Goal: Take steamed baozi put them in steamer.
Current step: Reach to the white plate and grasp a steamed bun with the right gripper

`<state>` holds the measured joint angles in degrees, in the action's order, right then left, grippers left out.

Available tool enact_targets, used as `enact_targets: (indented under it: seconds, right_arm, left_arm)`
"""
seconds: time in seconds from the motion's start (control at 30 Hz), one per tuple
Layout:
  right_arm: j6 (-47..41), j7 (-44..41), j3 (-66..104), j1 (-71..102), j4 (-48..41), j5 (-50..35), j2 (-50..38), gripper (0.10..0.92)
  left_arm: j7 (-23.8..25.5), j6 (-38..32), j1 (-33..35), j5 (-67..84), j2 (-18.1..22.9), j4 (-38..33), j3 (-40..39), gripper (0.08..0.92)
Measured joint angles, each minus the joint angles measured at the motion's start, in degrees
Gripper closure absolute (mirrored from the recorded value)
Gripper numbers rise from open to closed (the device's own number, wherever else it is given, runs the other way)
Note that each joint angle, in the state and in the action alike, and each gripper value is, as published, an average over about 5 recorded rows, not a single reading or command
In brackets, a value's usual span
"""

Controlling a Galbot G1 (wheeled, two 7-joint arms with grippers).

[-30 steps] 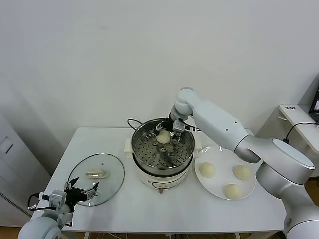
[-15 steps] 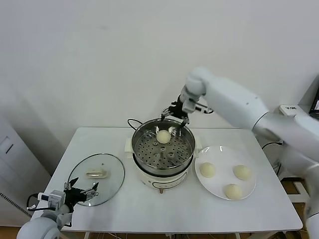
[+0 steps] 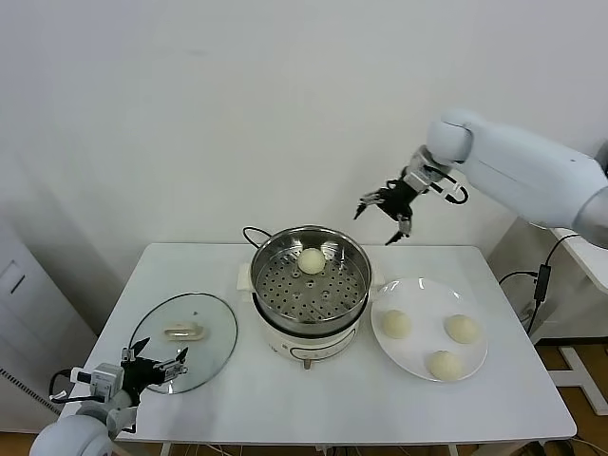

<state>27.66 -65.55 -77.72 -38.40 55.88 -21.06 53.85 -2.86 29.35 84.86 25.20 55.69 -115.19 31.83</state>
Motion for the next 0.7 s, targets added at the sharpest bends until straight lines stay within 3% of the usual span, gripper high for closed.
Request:
enact_targets:
  seconds: [0.3,0.7]
  right_arm:
    - [-13.04,0.21,-2.76,2.69,1.17,-5.25,-4.33,0.203]
    - [-19.49,0.37,-0.74,10.46,-0.33,-5.45,-4.51,0.203]
  left_arm:
    - [-0.02,0.39,0.19,0.03,0.09,-0.61,0.17,0.177]
    - [-0.21,0.82,0.43,-0.03,0.49,-1.57,0.17,0.177]
